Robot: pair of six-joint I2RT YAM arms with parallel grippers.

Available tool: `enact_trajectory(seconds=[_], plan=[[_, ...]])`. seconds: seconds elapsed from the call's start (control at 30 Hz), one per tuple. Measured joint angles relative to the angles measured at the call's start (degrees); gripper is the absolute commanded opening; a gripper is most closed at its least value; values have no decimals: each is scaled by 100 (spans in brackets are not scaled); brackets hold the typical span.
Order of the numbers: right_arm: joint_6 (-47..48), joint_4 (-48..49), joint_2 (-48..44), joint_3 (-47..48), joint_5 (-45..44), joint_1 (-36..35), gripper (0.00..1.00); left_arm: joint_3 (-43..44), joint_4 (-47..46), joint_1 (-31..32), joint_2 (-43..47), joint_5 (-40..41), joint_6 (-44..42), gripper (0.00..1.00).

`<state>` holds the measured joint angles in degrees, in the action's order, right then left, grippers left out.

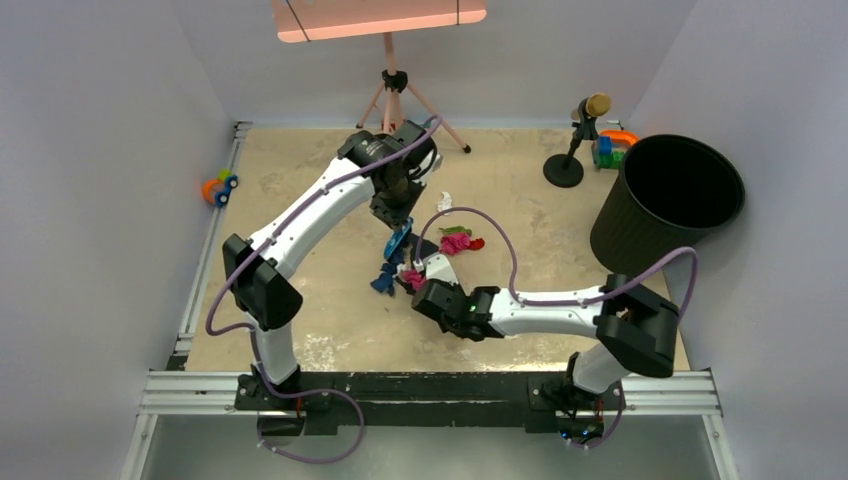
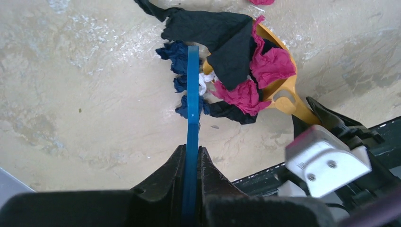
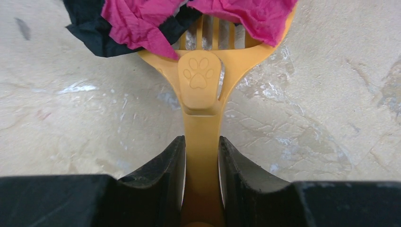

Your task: Sweep away the paper scraps from the table

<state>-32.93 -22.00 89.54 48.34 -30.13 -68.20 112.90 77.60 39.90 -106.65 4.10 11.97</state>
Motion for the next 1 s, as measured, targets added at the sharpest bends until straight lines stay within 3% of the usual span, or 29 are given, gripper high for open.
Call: enact_trajectory(seconds=[0.23,0.53,0.77,1.0], plan=[[44,168,-953,-295,210,-4,0,-103,-192,-120,295,269,232,0],[39,136,-1486,-382,280,-4,0,-977,-813,-796,1541,931,723,0],[35,-413,-2214,-295,308,-4,0,-1928,-1316,-811,2380,1211,1067,0],[-66,-1314,-2511,518,197,-2,0,-2876,-1694,-811,2771,1172,1285,0]])
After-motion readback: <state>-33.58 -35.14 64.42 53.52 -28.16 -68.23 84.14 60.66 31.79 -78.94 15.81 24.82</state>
